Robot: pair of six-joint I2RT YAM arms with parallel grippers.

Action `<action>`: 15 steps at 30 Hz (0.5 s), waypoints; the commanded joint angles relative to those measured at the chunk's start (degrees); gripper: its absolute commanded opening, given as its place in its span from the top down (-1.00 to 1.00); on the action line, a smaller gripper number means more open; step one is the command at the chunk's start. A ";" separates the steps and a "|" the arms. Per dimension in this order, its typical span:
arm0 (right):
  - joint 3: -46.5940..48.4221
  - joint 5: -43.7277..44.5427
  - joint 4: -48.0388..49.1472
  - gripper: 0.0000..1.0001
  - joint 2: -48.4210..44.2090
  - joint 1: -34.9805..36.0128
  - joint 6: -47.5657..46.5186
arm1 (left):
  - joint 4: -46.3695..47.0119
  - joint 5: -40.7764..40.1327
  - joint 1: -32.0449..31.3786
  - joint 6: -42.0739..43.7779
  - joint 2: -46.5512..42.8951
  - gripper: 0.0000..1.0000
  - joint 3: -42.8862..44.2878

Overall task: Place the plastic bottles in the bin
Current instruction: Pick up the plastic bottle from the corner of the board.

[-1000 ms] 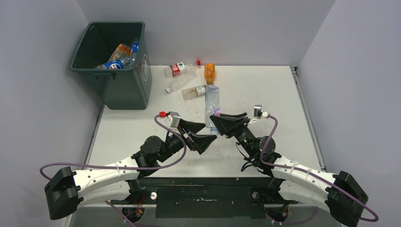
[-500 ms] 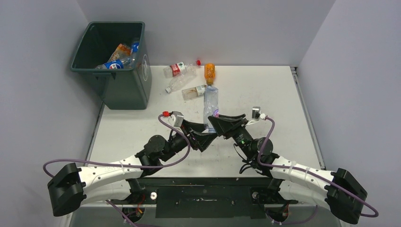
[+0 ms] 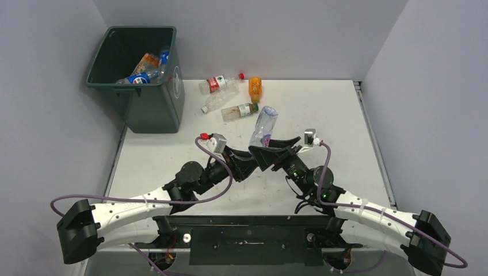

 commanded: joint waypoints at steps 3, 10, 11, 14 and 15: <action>12.02 -0.75 -29.24 -0.80 -8.59 0.76 -8.33 | -18.11 -2.69 -0.16 11.81 -8.25 1.00 9.03; 34.65 4.17 -63.71 -0.79 -13.13 0.66 -22.74 | -56.80 -14.93 -0.24 40.48 -8.58 1.00 27.73; 38.11 4.59 -67.36 -0.79 -12.59 0.67 -24.13 | -61.72 -15.36 -0.35 45.46 -7.80 1.00 29.83; 48.57 5.36 -76.91 -0.79 -10.21 0.69 -26.21 | -71.85 -16.60 -1.24 60.37 -6.92 1.00 32.29; 50.72 5.63 -78.97 -0.79 -9.53 0.72 -26.38 | -72.98 -17.66 -1.88 65.27 -7.31 1.00 31.58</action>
